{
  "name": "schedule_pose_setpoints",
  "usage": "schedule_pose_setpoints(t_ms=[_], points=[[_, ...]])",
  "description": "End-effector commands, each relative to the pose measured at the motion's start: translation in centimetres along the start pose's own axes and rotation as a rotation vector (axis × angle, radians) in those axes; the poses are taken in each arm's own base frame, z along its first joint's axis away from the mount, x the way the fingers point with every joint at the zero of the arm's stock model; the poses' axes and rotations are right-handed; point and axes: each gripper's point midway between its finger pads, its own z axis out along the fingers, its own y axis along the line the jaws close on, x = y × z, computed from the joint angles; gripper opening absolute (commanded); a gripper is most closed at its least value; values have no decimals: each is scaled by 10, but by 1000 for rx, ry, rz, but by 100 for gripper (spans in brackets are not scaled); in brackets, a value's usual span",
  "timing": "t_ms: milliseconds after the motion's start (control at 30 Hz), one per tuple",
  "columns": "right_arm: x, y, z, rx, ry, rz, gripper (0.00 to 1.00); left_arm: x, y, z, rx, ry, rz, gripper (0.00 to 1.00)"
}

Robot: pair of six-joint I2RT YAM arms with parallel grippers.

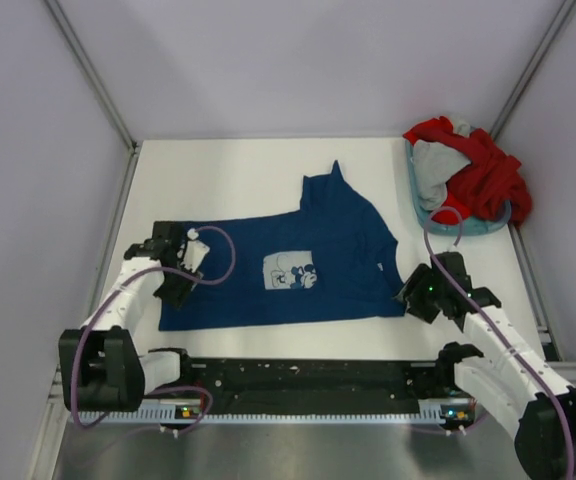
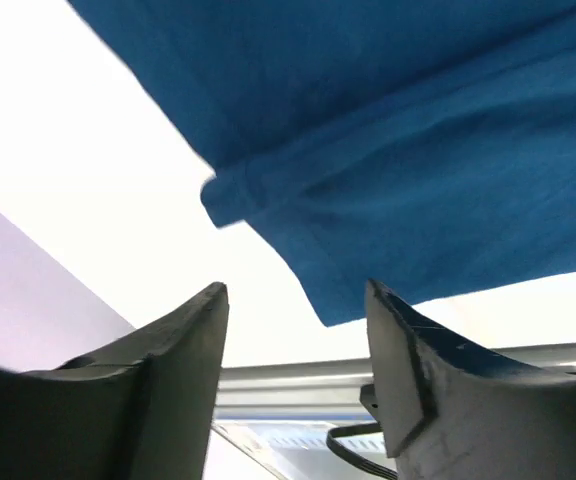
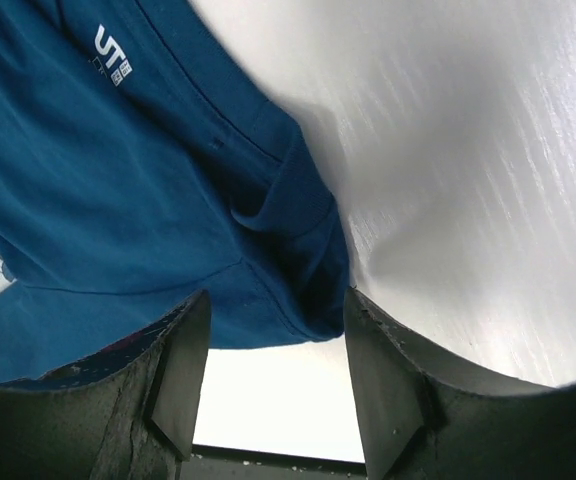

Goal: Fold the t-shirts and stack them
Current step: Fold the flattened tshirt in 1/3 of the way

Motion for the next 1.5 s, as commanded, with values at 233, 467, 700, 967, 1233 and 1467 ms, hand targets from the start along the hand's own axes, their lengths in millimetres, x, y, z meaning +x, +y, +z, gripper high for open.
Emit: schedule_pose_setpoints(t_ms=[233, 467, 700, 967, 1233, 1467], points=[[16, 5, 17, -24, 118, -51, 43, 67, 8, 56, 47, 179, -262, 69], [23, 0, 8, 4, 168, -47, 5, 50, -6, 63, 136, 107, -291, 54], [46, -14, -24, 72, 260, 1, 0, 50, -14, 42, 168, 51, -246, 0], [74, -42, -60, 149, 308, 56, 0, 90, -25, 19, 155, 179, -184, 0], [13, 0, -82, 83, 113, -46, 54, 77, -14, -10, 201, 176, -131, 63], [-94, 160, -76, -326, -34, -450, 57, -43, 69, -35, 134, -144, -147, 74]])
